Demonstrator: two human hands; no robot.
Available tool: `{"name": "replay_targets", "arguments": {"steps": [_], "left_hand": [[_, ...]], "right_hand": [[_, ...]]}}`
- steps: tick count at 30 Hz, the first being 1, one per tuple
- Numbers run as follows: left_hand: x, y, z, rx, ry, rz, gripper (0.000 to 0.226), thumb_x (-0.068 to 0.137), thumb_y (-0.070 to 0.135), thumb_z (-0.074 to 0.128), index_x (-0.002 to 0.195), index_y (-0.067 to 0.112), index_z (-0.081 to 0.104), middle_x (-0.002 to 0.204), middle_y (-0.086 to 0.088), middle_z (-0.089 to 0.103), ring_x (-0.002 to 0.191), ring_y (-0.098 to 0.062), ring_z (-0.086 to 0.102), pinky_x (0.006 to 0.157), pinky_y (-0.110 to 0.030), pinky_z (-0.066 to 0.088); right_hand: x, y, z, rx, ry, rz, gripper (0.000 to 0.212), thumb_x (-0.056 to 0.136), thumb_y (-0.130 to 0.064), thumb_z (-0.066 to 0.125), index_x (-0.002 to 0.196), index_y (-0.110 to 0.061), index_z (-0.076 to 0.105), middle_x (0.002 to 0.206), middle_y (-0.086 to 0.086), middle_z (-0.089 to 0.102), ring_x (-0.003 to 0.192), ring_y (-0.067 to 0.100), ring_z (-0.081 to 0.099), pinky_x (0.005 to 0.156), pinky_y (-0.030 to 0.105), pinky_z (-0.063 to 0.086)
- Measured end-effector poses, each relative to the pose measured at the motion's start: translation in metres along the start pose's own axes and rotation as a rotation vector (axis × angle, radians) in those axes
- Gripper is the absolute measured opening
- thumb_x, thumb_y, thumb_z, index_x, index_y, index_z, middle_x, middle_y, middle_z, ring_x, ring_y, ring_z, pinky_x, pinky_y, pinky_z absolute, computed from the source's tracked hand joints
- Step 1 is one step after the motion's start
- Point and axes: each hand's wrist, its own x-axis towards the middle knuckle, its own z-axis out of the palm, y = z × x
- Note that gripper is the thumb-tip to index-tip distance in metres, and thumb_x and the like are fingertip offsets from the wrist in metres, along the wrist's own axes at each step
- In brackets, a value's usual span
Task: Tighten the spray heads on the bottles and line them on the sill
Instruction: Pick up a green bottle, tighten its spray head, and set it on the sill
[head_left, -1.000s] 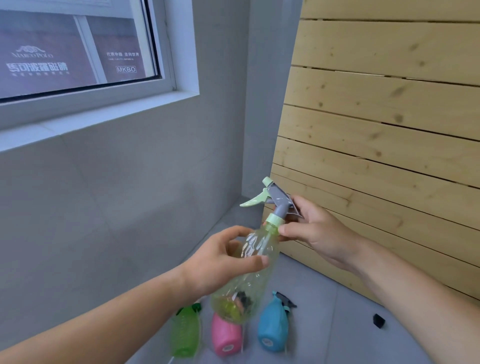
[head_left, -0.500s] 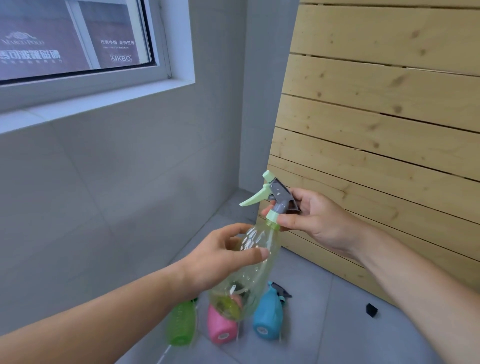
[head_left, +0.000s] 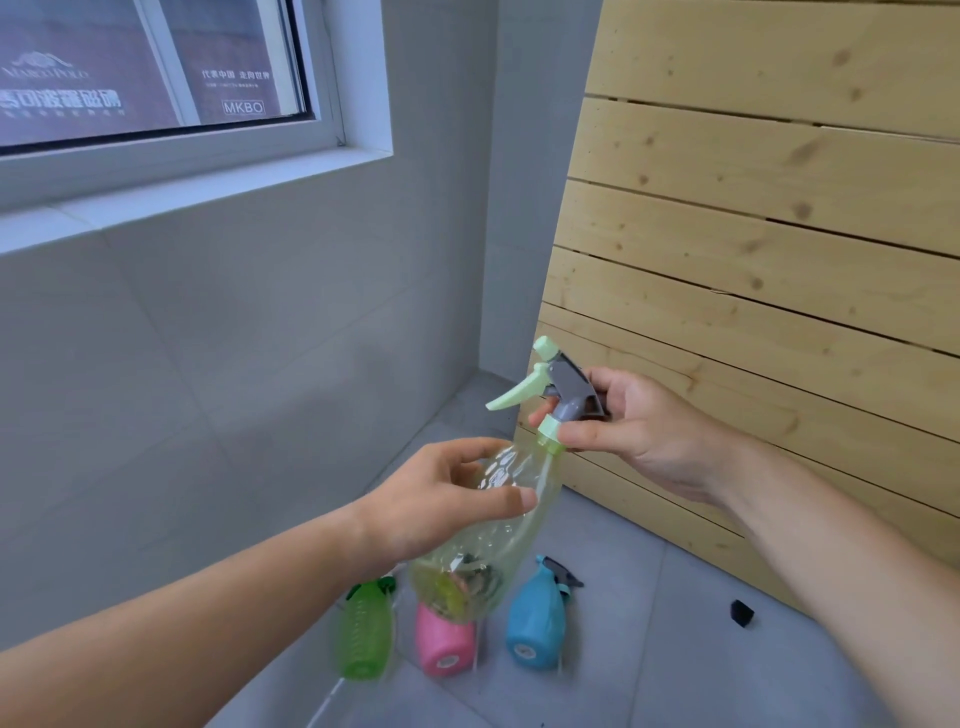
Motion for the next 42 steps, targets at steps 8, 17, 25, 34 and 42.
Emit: {"name": "replay_targets", "arguments": {"steps": [8,17,25,34,42], "left_hand": [[-0.001,0.002,0.006,0.007,-0.048,-0.020,0.032,0.089,0.019,0.077,0.121,0.022,0.073,0.091,0.008,0.075,0.079,-0.005,0.067,0.072,-0.016,0.052],[0.000,-0.001,0.009,-0.028,-0.031,-0.015,0.035,0.088,0.019,0.079,0.122,0.024,0.073,0.103,-0.006,0.079,0.084,-0.011,0.069,0.077,-0.024,0.052],[-0.001,0.004,0.011,-0.029,-0.006,-0.002,0.037,0.081,0.030,0.084,0.117,0.029,0.075,0.113,-0.016,0.076,0.087,-0.012,0.067,0.082,-0.029,0.050],[0.000,0.002,0.010,-0.016,-0.003,0.003,0.038,0.081,0.033,0.083,0.118,0.029,0.075,0.103,-0.009,0.079,0.085,-0.012,0.067,0.079,-0.025,0.051],[0.002,0.003,0.012,-0.004,0.056,0.023,0.047,0.071,0.043,0.087,0.114,0.031,0.075,0.119,-0.030,0.068,0.091,-0.027,0.068,0.101,-0.061,0.049]], "right_hand": [[0.000,0.001,-0.007,-0.060,-0.054,0.005,0.045,0.079,-0.001,0.069,0.122,-0.001,0.056,0.116,0.021,0.070,0.102,0.022,0.065,0.091,0.032,0.055],[0.001,0.004,-0.001,-0.132,-0.033,-0.035,0.034,0.085,-0.005,0.067,0.118,-0.003,0.057,0.101,0.009,0.069,0.099,0.019,0.064,0.080,0.025,0.050],[0.006,0.006,0.011,-0.142,0.117,-0.053,0.028,0.086,-0.028,0.072,0.107,-0.014,0.059,0.089,-0.007,0.059,0.080,0.006,0.058,0.075,0.026,0.052],[0.009,0.013,0.015,-0.138,0.171,-0.069,0.032,0.084,-0.030,0.074,0.112,-0.018,0.062,0.098,-0.009,0.066,0.085,0.003,0.062,0.075,0.024,0.051],[0.012,0.012,0.016,-0.175,0.221,-0.048,0.033,0.083,-0.036,0.074,0.111,-0.022,0.062,0.096,-0.015,0.066,0.084,-0.001,0.063,0.077,0.025,0.052]]}}
